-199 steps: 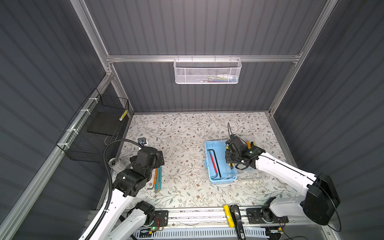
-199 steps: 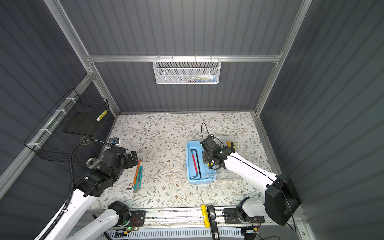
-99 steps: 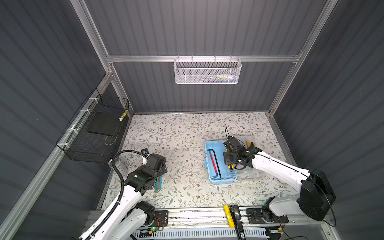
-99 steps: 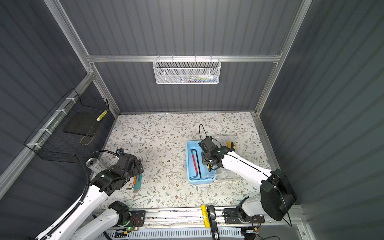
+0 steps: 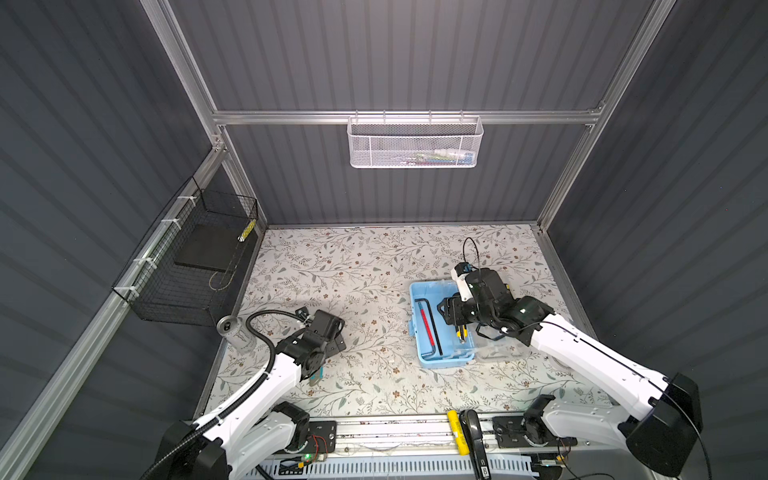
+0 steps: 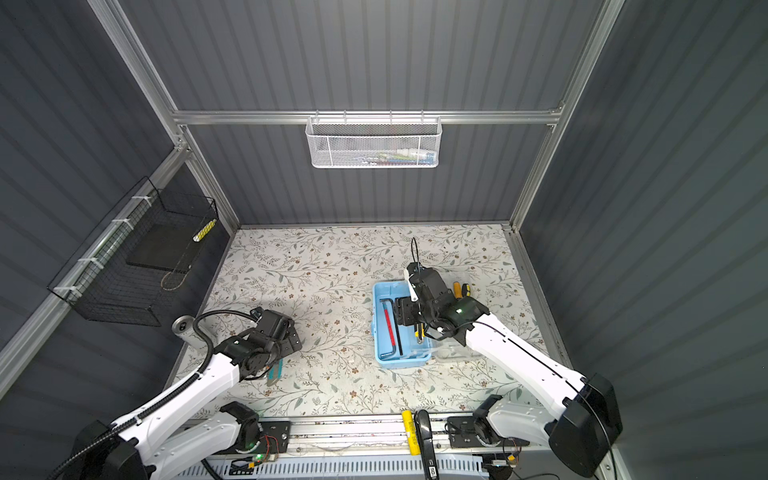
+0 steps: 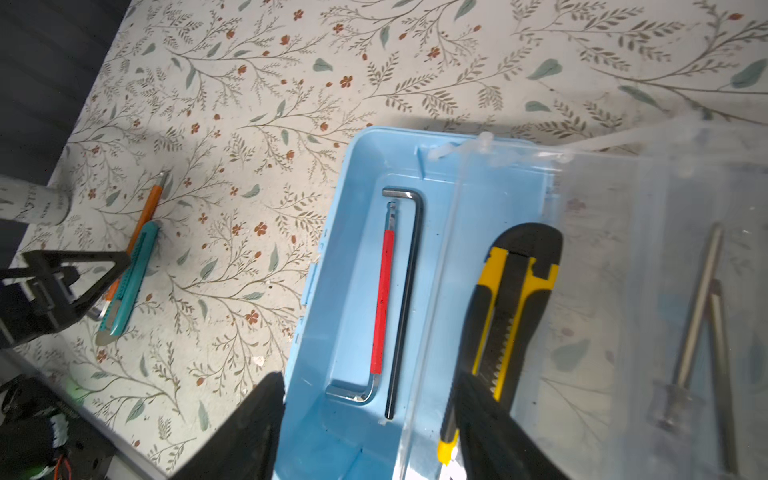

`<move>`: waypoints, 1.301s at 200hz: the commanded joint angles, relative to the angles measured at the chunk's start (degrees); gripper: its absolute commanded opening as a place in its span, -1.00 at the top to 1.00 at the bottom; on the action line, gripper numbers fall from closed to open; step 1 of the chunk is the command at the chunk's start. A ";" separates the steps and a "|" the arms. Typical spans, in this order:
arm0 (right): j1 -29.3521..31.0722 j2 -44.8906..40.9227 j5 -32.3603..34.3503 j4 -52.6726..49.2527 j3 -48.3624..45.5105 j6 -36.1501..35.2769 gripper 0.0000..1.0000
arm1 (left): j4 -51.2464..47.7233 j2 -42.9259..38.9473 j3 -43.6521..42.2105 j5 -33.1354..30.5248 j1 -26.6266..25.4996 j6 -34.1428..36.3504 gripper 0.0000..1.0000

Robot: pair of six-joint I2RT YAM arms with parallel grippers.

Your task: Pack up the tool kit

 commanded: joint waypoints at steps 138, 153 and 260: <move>0.48 -7.17 -11.41 4.81 -4.88 -0.65 -0.39 | 7.76 7.20 -5.72 0.19 2.00 -3.61 -0.99; 0.48 -7.03 -11.42 4.72 -4.88 -0.55 -0.39 | 8.57 7.89 -5.69 1.25 1.96 -3.06 -0.99; 1.86 5.97 -9.83 9.02 0.07 -0.45 -0.39 | 22.41 6.52 -9.80 11.66 -9.14 -11.58 -0.99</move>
